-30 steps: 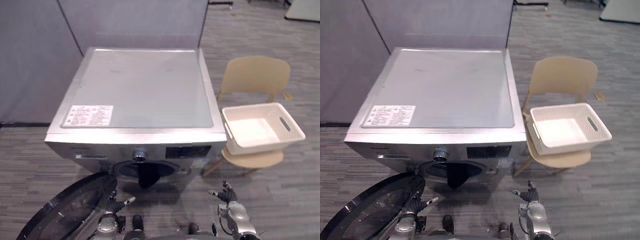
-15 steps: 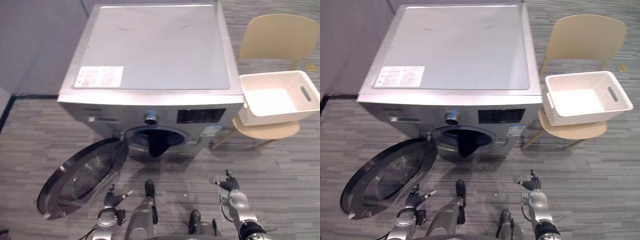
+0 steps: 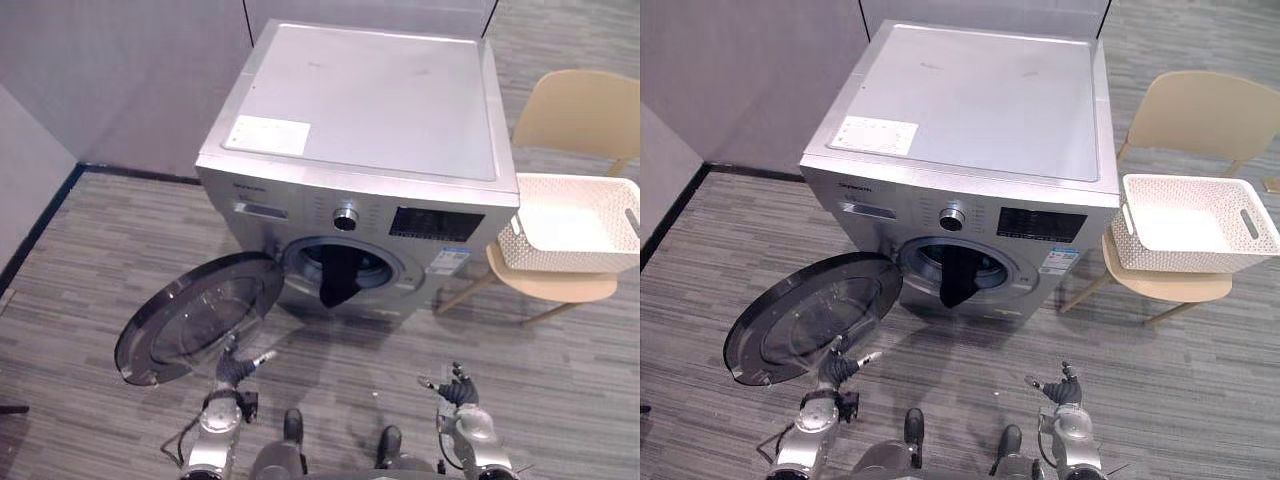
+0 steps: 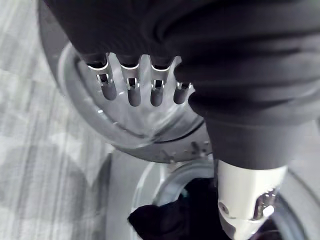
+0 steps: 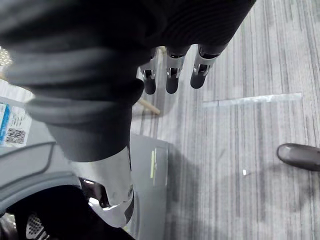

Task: Pick up the laundry basket with both hands and put the clothes into the washing machine.

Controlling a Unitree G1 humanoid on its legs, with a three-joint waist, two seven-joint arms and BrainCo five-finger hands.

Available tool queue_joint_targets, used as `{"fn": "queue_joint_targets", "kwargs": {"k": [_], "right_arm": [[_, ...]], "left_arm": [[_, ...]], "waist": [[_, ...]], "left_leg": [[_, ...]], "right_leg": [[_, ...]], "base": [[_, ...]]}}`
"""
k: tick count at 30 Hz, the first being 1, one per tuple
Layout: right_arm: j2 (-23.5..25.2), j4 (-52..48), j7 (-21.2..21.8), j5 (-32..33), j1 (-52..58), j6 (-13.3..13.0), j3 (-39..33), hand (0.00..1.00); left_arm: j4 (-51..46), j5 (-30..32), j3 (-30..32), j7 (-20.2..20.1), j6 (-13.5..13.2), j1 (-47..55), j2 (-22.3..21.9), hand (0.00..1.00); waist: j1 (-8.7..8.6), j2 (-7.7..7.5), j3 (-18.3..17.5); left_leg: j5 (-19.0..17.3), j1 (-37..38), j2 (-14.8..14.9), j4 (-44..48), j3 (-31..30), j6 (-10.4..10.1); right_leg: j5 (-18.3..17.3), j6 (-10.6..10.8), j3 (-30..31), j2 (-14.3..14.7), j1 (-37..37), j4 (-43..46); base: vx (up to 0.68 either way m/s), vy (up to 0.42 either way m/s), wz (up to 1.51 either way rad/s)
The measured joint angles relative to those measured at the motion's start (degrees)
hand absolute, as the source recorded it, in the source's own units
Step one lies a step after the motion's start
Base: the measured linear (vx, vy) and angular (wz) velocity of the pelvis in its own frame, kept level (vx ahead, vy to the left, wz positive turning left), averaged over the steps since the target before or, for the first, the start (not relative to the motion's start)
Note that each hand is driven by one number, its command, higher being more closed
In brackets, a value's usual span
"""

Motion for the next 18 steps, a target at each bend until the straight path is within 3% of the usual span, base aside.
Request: {"fn": "queue_joint_targets", "kwargs": {"k": [8,12,15,18], "right_arm": [[-2.3,0.0,0.1,0.0,-0.1,-0.7,0.1,0.0],[-3.8,0.0,0.8,0.0,-0.1,-1.0,0.5,0.0],[-3.8,0.0,1.4,0.0,-0.1,-1.2,1.1,0.0],[-3.9,0.0,1.5,0.0,-0.6,-1.3,1.9,0.0]], "left_arm": [[-3.6,5.0,12.8,6.3,-0.3,-6.9,11.5,0.0],[6.2,5.1,14.4,8.1,0.2,-13.3,21.1,0.0],[13.8,6.5,14.4,7.9,1.6,-17.5,26.5,0.0],[19.1,8.1,13.9,6.2,2.4,-21.7,31.6,0.0]], "waist": [[-0.04,-0.02,-0.1],[0.04,-0.28,-0.1],[0.05,-1.42,0.3],[0.37,-3.66,0.7]], "left_leg": [[3.3,2.1,0.2,-5.2,-0.4,-0.2],[3.3,1.5,0.4,-5.3,-0.4,-0.3],[3.2,1.2,0.8,-5.3,-0.3,-0.3],[3.5,-2.1,1.5,-5.2,0.7,-0.7]], "right_leg": [[1.2,-0.2,-0.3,1.2,0.7,-2.0],[1.9,-0.4,-0.1,1.8,0.7,-3.5],[2.0,-0.4,0.0,2.2,0.5,-3.9],[2.8,-1.4,1.4,3.0,-3.5,-4.0]], "base": [[-0.03,0.01,0.02],[0.01,-0.006,-0.02],[0.02,-0.017,-0.04],[0.0,-0.018,-0.2]]}}
